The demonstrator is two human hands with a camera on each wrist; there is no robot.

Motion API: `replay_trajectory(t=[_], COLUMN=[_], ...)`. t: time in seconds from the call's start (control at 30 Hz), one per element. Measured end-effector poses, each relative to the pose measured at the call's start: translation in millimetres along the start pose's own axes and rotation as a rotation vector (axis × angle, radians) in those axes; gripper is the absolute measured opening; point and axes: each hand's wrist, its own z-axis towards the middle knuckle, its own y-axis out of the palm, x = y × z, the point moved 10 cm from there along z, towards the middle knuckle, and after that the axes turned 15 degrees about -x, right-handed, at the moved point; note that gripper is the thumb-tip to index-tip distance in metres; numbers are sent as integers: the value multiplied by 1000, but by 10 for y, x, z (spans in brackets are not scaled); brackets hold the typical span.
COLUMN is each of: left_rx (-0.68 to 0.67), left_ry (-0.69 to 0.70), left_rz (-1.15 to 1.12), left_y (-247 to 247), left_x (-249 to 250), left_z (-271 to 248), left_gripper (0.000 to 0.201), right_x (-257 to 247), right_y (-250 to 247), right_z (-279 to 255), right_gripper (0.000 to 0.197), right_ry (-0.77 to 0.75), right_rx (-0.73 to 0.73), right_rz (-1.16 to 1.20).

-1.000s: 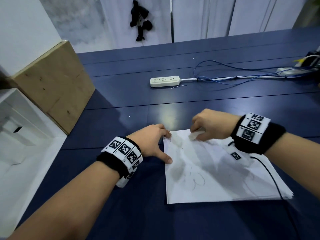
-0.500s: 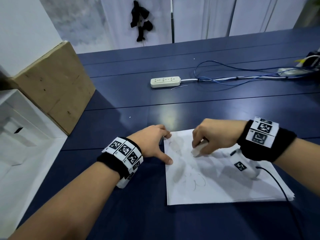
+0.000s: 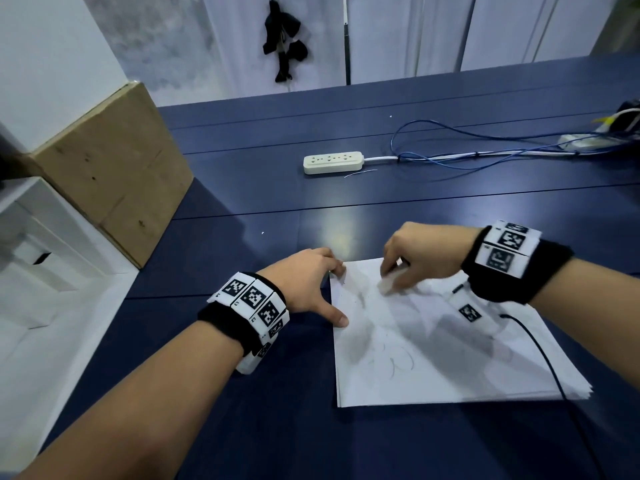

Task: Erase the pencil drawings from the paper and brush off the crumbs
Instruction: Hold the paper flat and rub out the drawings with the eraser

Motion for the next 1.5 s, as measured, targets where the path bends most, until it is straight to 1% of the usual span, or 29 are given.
replay_trajectory(t=[0.07,0.13,0.2,0.27,0.3,0.33,0.4,0.47,0.53,0.6,0.67,0.7,0.73,0.77,0.87,0.93,1.0,1.1,1.13,1.17,1.2,1.27,1.33,1.4,1.5], left_rx=[2,3,2,1,1,-1,0,0,2,2,-2,-2,-2,-1,1,1,4,3,1,-1,0,2,7,12,5], left_ry=[2,1,-5,-8,-8,-6,-2,0,-4,-6,-7,-8,-7,-5,2,-2,-11,-14,-12,-8,-3,-1,-4,-11,-22], left_rz=[-5,-4,-11,-7,-5,-1,7,5,2,3,11,13,14,13,10,7,-3,-2,-1,-1,1,0,0,-3,8], left_y=[-5,-7,-10,-10,-8,-8,-12,-14,-13,-15,-12,-10,-10,-11,-16,-15,-17,-7,-8,-11,-16,-14,-4,7,6], left_x=[5,4,-6,-2,0,10,26,35,30,24,20,15,18,22,36,29,14,22,29,40,49,39,19,-12,-12], left_z=[-9,-19,-17,-12,-14,-17,-20,-30,-35,-34,-31,-30,-29,-25,-26,-35,-40,-40,-39,-39,-37,-39,-43,-35,-21], left_gripper=[97,99,98,98,98,96,93,96,97,97,97,97,96,95,97,99,98,96,96,95,95,97,99,97,99], right_x=[159,215,71,-113,-148,-132,30,190,256,129,-68,-129,-137,-96,155,235,131,-114,-119,-84,-18,104,135,39,-170], right_y=[-189,-228,-124,60,130,137,-15,-210,-247,-148,47,124,145,92,-181,-224,-139,116,136,97,23,-141,-193,-121,102], right_z=[60,54,-29,-139,-152,-137,-47,0,-5,-78,-163,-178,-169,-128,0,29,-22,-128,-126,-102,-73,-24,-26,-70,-167], right_gripper=[26,24,26,35,40,41,35,25,21,22,29,33,33,31,27,26,32,52,55,56,53,36,23,21,26], right_ry=[67,90,29,-57,-70,-63,9,95,126,62,-45,-69,-68,-46,73,106,62,-38,-38,-21,7,67,111,92,3], right_rx=[102,147,108,0,-48,-52,42,149,173,121,6,-52,-74,-47,107,138,105,-51,-70,-51,-11,82,124,108,11], right_rz=[-19,-33,-51,6,27,35,5,-28,-28,-18,36,55,51,24,-44,-33,-45,55,66,55,32,-2,-40,-88,-82])
